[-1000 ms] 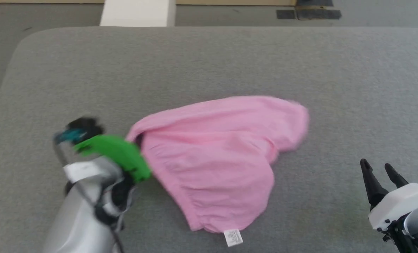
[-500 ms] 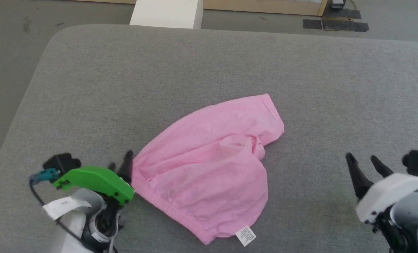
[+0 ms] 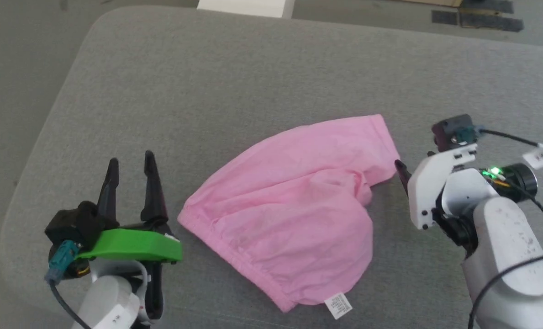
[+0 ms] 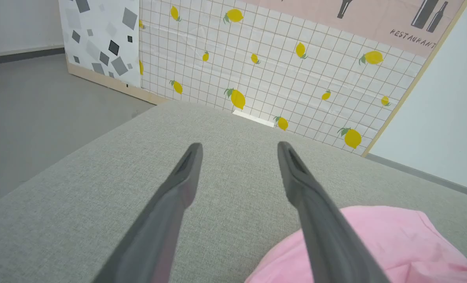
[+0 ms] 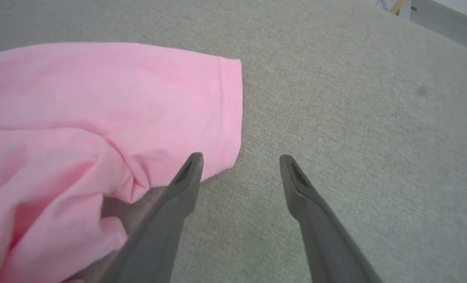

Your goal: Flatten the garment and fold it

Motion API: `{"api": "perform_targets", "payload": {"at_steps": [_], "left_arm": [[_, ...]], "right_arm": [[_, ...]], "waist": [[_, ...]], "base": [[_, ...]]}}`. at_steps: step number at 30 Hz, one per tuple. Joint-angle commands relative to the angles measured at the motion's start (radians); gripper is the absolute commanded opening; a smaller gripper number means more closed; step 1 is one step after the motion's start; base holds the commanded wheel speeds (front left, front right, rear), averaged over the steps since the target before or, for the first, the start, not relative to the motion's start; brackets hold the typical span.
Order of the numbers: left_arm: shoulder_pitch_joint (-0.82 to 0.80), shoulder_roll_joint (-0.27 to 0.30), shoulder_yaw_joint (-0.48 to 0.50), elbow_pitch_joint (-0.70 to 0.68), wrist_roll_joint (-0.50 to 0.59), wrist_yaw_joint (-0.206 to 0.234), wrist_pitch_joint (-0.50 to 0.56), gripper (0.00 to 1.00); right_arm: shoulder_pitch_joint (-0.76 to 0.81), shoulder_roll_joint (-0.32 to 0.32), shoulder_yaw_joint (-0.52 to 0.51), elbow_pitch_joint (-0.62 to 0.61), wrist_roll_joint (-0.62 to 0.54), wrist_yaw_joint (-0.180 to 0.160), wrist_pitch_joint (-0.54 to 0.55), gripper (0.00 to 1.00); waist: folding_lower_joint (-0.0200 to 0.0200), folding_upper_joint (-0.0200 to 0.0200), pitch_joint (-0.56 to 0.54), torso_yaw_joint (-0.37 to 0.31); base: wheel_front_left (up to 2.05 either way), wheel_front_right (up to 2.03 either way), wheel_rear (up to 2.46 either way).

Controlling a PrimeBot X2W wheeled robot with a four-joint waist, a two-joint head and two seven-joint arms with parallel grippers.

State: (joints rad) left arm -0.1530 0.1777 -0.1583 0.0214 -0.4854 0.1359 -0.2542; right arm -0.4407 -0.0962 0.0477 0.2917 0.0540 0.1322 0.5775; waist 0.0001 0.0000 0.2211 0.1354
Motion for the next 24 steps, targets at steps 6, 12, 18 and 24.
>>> {"api": "perform_targets", "payload": {"at_steps": [6,12,18,24], "left_arm": [[0.004,-0.073,0.039,0.016,0.062,-0.058,-0.007,1.00],[0.004,-0.109,0.080,0.049,0.098,-0.105,-0.007,1.00],[0.006,-0.118,0.099,0.076,0.120,-0.126,-0.008,1.00],[0.022,-0.122,0.115,0.093,0.122,-0.142,-0.008,1.00]], "right_arm": [[-0.078,-0.022,0.054,0.127,-0.039,-0.002,0.016,1.00],[-0.088,-0.030,0.085,0.207,-0.012,-0.002,0.017,0.12],[-0.072,-0.052,0.034,0.146,0.059,-0.002,-0.057,0.00],[0.066,-0.077,-0.084,-0.047,0.084,-0.002,-0.079,0.00]], "waist": [[-0.0001,0.0000,0.071,0.080],[-0.0001,0.0000,0.073,0.078],[-0.0001,0.0000,0.028,0.034],[-0.0001,0.0000,-0.026,-0.020]], "base": [[0.00,0.00,0.00],[0.00,0.00,0.00],[0.00,0.00,0.00],[0.00,0.00,0.00]]}}
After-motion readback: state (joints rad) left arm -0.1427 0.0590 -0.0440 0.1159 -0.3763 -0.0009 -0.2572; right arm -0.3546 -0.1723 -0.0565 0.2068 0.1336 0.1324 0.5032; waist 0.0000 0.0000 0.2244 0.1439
